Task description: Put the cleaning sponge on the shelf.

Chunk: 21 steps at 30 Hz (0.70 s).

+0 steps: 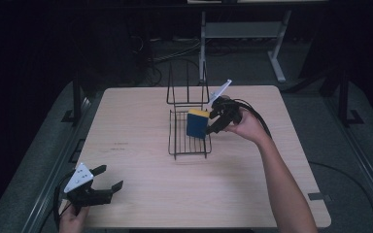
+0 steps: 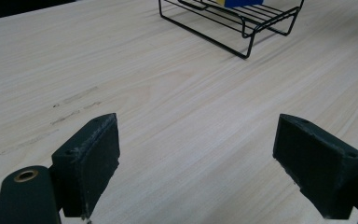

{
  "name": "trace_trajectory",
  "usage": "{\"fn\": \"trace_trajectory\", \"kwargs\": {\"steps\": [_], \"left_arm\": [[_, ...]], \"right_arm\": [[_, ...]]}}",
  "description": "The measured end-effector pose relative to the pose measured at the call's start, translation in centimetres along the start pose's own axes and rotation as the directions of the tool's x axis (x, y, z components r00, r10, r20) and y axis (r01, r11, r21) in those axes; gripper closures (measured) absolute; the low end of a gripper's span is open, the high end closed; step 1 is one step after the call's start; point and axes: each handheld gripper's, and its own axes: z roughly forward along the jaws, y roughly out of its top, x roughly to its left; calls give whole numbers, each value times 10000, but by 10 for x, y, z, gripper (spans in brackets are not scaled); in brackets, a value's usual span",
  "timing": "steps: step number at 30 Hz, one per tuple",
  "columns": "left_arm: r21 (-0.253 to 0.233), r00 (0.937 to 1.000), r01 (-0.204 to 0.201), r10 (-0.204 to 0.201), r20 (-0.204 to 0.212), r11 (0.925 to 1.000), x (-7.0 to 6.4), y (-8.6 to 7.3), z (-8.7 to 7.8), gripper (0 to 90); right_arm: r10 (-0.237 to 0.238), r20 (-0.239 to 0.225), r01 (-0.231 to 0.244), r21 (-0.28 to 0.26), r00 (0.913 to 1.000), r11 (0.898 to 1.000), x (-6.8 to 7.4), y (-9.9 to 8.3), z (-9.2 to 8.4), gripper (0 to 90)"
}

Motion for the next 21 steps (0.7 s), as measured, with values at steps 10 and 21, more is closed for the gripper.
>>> {"fn": "trace_trajectory", "kwargs": {"steps": [10,21], "left_arm": [[36,10000,-76,76,-6,10000,0,0,0,141],[41,10000,-58,58,-5,10000,-1,-1,-1,141]], "right_arm": [[343,76,-343,41,9994,9994,4,-18,-8,218],[582,148,-583,65,9982,9983,10,-42,-19,217]]}}
